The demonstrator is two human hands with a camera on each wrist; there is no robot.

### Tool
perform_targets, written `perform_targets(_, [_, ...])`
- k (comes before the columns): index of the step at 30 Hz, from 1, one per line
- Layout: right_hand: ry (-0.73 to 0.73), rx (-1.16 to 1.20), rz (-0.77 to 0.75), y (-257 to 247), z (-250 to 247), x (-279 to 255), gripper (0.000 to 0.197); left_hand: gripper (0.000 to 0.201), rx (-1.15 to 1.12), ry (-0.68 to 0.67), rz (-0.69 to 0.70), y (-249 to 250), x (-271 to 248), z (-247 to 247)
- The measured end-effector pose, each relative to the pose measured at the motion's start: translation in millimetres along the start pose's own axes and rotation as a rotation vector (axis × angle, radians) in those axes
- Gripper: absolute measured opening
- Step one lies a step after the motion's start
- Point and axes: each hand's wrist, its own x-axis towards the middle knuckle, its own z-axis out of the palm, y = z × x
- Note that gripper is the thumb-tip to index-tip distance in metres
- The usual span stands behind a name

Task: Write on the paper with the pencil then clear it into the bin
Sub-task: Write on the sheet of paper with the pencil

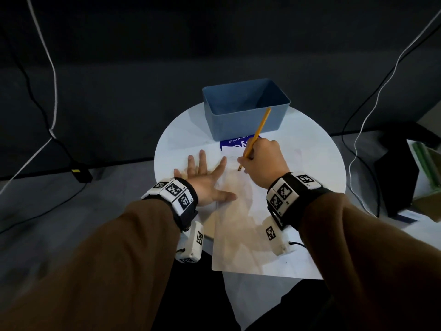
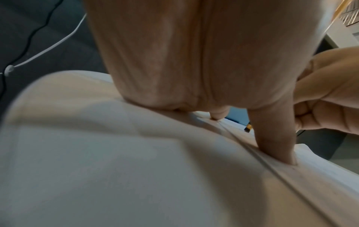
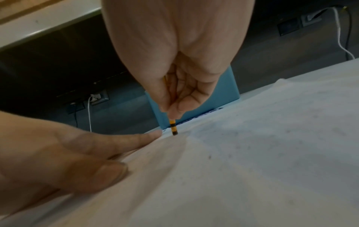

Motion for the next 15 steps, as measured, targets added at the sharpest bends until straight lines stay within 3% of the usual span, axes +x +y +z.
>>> perform_targets(5, [0.054, -0.014, 0.091, 12.2, -13.3, 7.2, 0.013, 0.107, -0.025, -0.006, -0.001, -1.4, 0.0, 0.5])
perform_targets(10, [0.029, 0.060, 0.029, 0.6, 0.7, 5.7, 0.021, 0.106, -0.022, -0.008, 0.002, -0.2, -2.4, -0.8])
perform_targets(15, [0.042, 0.034, 0.090, 17.9, -13.9, 6.0, 0.019, 0.108, -0.040, -0.010, 0.007, -0.8, -2.9, -0.3])
